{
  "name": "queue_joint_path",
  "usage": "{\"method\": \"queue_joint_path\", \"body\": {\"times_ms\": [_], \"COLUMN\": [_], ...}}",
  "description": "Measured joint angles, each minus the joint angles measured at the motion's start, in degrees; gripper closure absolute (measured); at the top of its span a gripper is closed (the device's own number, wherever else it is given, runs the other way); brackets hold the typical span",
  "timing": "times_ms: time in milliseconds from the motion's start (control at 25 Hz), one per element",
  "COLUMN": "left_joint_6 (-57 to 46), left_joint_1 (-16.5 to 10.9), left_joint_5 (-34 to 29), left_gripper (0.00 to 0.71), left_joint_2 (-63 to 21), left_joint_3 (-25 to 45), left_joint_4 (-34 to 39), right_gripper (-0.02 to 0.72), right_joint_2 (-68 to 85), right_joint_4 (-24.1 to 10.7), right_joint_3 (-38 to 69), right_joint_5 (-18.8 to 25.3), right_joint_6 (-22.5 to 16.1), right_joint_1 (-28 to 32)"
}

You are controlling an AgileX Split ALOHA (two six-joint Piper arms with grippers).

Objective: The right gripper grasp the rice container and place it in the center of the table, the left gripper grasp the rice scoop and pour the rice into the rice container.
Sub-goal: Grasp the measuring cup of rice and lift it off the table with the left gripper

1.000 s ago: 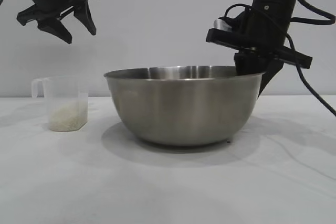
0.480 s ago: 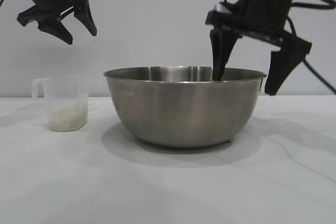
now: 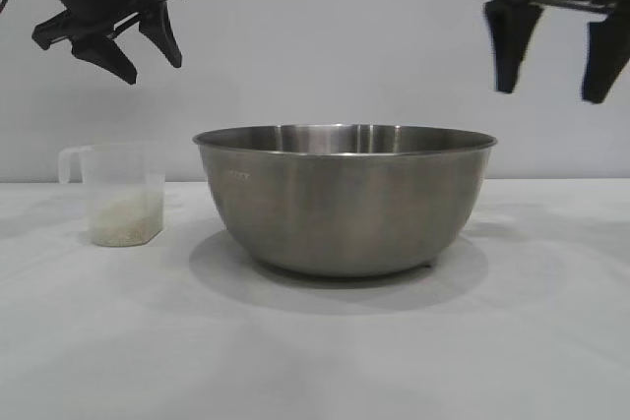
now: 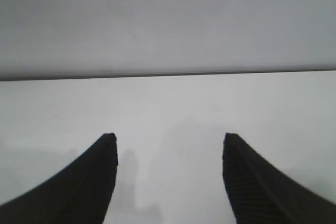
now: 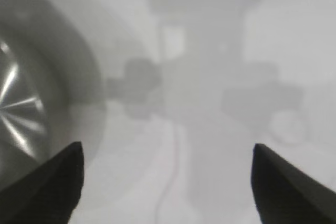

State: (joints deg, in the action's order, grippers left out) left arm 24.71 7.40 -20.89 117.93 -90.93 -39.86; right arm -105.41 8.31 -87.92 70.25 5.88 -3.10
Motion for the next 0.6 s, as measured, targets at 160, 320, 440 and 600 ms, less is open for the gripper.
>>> {"method": "queue_joint_path", "body": {"times_ms": [160,320,440,600], "left_joint_6": [0.0,0.0,0.0,0.0], "left_joint_1": [0.0,0.0,0.0,0.0], "left_joint_5": [0.0,0.0,0.0,0.0], "left_gripper": [0.332,0.332,0.332,0.332], "left_joint_2": [0.0,0.0,0.0,0.0], "left_joint_3": [0.0,0.0,0.0,0.0], "left_joint_4": [0.1,0.4,0.5,1.0], "right_gripper": [0.155,0.155,0.155,0.155], "right_joint_2": [8.7,18.5,26.9,40.8], "right_joint_4": [-0.3,0.1,0.1,0.1], "right_joint_3": [9.1,16.6,22.7,32.5], "right_joint_5": [0.1,0.2,-0.1,-2.9], "right_joint_6": [-0.1,-0.4,-0.5,-0.5], "right_joint_1": [0.3,0.3,0.3,0.3]}}
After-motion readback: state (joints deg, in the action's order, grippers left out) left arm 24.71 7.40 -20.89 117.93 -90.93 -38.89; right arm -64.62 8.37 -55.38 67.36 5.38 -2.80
